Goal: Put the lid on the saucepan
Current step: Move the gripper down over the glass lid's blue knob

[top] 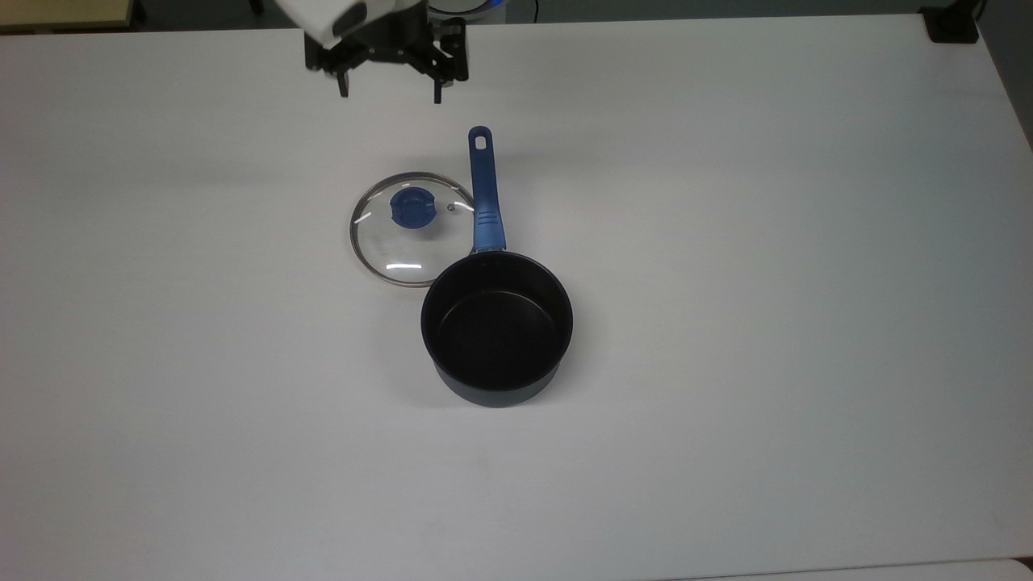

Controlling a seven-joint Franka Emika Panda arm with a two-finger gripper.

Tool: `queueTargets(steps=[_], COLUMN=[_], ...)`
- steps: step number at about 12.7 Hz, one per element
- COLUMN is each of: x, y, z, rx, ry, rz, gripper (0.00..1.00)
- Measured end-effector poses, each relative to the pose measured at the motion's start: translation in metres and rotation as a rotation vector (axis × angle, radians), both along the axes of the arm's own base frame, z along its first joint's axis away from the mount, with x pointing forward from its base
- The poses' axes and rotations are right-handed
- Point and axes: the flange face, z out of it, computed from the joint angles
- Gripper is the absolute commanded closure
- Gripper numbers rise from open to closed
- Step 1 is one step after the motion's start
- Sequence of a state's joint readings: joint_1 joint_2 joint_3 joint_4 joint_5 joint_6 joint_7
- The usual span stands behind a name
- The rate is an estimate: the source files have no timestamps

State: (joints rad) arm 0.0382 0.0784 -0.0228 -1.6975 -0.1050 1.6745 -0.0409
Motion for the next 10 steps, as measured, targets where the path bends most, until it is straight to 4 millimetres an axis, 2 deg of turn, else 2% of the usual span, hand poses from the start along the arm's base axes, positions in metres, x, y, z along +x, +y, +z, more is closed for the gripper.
queueTargets(steps=[1, 5, 8, 10], x=[-0.002, -0.008, -0.009, -0.002], y=[-0.007, -0.031, -0.029, -0.026], z=[-0.015, -0.102, -0.154, -0.174], rx=[0.009, 0.042, 0.05, 0.088], ry=[0.029, 0.041, 0.023, -0.007], rz=[0.07, 0.289, 0.35, 0.33], gripper=[0.0, 0.0, 0.0, 0.0])
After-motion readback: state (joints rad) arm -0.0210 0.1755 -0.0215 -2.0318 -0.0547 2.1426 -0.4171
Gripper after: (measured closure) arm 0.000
